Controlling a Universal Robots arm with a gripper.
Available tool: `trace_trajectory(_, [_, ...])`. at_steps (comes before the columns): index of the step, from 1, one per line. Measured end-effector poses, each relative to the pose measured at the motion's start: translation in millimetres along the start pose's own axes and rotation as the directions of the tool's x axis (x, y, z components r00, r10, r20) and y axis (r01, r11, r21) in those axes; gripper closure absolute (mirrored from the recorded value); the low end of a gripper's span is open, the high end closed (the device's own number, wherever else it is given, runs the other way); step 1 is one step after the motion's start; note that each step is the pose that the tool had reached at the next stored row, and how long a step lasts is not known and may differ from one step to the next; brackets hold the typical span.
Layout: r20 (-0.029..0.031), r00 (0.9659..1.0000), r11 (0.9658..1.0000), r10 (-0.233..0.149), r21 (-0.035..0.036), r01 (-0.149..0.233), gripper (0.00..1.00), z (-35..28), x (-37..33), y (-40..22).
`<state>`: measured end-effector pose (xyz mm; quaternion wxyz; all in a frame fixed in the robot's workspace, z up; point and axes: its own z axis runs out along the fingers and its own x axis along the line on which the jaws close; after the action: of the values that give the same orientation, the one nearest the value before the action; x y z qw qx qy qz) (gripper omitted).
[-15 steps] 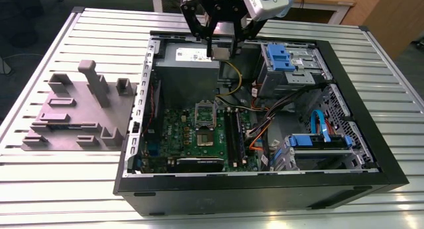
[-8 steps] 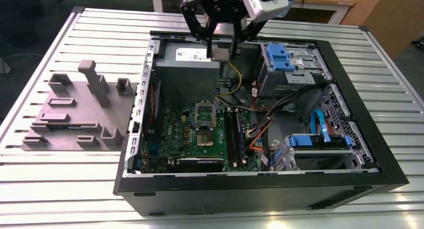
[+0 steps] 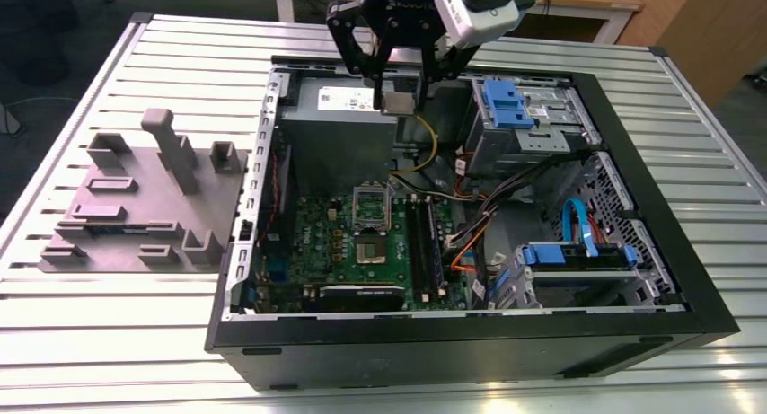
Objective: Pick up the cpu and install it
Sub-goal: 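Pick up the cpu and move it towards the insertion slot, then place the cpu into insertion slot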
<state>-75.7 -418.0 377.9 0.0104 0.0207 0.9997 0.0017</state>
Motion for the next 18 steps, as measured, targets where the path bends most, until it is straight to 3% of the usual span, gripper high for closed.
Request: trace_trajectory(18, [0.0001, 1.0, 1.0, 0.0, -0.0002, 0.0, 0.53, 2.5, 0.2, -1.2])
